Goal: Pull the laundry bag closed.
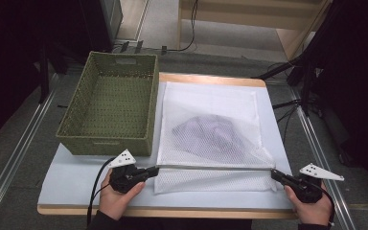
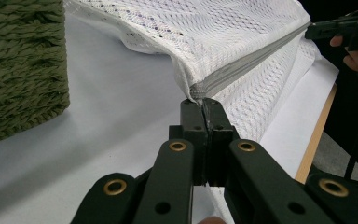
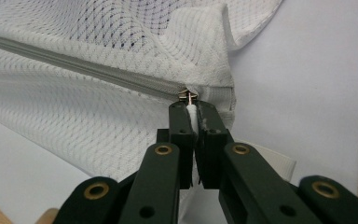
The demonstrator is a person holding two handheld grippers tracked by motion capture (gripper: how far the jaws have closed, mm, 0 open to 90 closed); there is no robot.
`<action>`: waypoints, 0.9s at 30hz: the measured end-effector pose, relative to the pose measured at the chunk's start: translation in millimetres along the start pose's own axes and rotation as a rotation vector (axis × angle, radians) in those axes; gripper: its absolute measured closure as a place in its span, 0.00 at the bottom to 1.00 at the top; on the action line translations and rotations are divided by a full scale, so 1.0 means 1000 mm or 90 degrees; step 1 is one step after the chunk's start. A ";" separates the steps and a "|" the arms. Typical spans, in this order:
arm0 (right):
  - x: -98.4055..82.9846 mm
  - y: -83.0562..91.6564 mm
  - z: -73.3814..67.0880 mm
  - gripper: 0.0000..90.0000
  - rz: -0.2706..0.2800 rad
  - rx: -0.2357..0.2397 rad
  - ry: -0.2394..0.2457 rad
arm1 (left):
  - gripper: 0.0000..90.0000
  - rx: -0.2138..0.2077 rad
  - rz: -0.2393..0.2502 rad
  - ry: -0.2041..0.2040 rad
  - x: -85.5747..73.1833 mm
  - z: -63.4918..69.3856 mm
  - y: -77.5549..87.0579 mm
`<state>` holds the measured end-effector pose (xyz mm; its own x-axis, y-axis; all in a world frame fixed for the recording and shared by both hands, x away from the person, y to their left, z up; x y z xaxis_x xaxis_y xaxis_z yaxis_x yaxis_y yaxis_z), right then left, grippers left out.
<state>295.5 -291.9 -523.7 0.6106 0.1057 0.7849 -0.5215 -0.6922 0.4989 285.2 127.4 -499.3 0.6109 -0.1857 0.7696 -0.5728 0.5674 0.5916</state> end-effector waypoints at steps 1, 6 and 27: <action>0.000 0.000 0.000 0.97 0.001 0.000 -0.001 | 1.00 -0.003 -0.005 -0.001 -0.001 0.000 0.000; 0.002 0.002 -0.001 0.97 0.018 0.008 -0.006 | 1.00 -0.021 -0.007 -0.029 -0.006 0.005 -0.001; 0.029 0.002 0.001 0.38 0.121 -0.055 0.057 | 0.49 0.001 0.049 -0.023 -0.002 -0.004 0.001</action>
<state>312.6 -291.3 -500.4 0.4430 0.0455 0.8954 -0.6737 -0.6420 0.3660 285.5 131.6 -501.0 0.5445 -0.1703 0.8213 -0.6186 0.5797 0.5304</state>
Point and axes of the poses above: each handheld gripper's, and its own axes: y roughly backward along the jaws, x roughly out of its top, z roughly to its right, the point moved 9 cm from there along -y, roughly forward along the jaws, and after that the axes turned 13 degrees about x, right-handed, at the moved point
